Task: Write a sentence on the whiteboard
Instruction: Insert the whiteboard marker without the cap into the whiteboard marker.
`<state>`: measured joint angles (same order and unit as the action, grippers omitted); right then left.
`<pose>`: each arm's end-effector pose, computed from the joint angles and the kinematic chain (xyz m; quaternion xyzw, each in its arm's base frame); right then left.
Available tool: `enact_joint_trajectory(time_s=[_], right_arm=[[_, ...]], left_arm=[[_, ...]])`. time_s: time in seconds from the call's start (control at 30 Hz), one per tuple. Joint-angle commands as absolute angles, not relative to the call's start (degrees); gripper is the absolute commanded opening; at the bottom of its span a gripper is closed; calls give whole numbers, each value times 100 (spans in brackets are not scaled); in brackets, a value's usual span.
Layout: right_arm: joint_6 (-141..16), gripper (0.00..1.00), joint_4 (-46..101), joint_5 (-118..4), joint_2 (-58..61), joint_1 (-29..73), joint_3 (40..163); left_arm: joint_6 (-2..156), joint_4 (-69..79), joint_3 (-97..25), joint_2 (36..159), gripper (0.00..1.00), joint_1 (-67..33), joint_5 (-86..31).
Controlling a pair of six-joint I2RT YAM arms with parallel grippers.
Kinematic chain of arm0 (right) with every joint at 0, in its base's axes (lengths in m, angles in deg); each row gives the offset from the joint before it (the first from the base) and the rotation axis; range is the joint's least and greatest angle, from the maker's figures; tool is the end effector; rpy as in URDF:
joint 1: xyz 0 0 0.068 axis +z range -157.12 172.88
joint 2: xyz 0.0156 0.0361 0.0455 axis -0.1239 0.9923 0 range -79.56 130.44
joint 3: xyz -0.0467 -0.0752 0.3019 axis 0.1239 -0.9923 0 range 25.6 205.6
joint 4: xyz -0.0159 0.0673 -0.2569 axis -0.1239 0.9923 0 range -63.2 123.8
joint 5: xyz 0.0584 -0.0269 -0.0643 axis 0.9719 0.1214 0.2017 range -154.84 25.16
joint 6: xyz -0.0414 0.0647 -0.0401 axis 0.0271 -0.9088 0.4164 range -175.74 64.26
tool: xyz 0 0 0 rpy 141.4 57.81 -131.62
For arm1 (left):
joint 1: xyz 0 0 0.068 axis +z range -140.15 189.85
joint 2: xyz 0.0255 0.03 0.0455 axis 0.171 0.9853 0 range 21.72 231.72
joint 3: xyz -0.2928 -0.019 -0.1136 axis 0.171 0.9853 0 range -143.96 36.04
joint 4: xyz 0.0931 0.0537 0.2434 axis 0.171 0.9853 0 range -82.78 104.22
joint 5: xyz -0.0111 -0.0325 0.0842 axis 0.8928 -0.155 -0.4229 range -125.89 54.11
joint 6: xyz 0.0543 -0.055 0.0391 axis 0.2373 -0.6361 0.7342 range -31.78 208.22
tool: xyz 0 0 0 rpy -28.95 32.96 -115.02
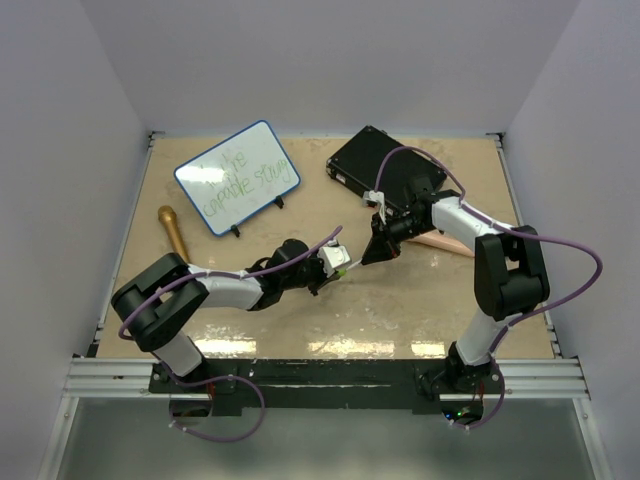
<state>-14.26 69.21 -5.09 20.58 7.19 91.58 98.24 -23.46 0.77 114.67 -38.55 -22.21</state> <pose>0.3138 0.1482 0.2155 -0.4544 0.7338 0.4571 0.2147 0.2205 -0.2755 0.1737 0.4674 0.7086 -0.2664 0.4566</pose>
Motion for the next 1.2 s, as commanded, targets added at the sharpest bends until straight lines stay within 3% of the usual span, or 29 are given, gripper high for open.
enact_joint_trajectory(time_s=[0.0, 0.53, 0.93, 1.17], right_arm=[[-1346, 0, 6943, -288, 2161, 773, 9161], [-1364, 0, 6934, -270, 2275, 870, 9161], [-1372, 0, 6934, -314, 2389, 1011, 9117], [-1373, 0, 6943, -261, 2477, 1072, 9117]], left_arm=[[9762, -2653, -157, 11497, 0, -3875, -2042], [9464, -3040, -465, 11611, 0, -3875, -1655], [9200, -3857, -1326, 11884, 0, -3955, -1752], [9191, -3699, -2635, 12033, 0, -3955, -1419]])
